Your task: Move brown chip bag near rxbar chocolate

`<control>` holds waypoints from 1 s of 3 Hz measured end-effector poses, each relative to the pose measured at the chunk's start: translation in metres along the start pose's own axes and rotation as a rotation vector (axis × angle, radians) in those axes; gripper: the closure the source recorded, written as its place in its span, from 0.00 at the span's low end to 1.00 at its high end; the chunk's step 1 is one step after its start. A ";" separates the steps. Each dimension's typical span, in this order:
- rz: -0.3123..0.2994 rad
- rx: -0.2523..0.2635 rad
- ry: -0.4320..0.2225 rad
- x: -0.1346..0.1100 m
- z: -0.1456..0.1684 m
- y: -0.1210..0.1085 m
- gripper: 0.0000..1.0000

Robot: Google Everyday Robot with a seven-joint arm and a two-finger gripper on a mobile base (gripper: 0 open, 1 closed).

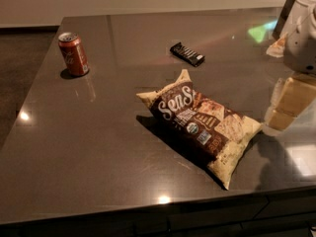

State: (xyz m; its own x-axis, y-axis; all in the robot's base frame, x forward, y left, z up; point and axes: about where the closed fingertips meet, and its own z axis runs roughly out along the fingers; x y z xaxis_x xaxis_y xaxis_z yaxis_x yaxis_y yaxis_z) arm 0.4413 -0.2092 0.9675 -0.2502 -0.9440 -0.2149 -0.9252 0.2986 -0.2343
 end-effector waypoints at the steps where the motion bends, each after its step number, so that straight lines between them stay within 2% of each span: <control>1: 0.039 -0.029 -0.011 -0.010 0.024 0.010 0.00; 3: 0.109 -0.112 -0.071 -0.036 0.060 0.035 0.00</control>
Offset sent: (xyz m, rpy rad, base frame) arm -0.0047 0.0582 -0.0671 0.1361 0.1419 -0.0720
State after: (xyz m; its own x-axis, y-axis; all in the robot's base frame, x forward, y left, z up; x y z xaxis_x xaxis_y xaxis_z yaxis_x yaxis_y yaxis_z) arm 0.4352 -0.1565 0.9096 -0.3333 -0.8936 -0.3007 -0.9209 0.3770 -0.0996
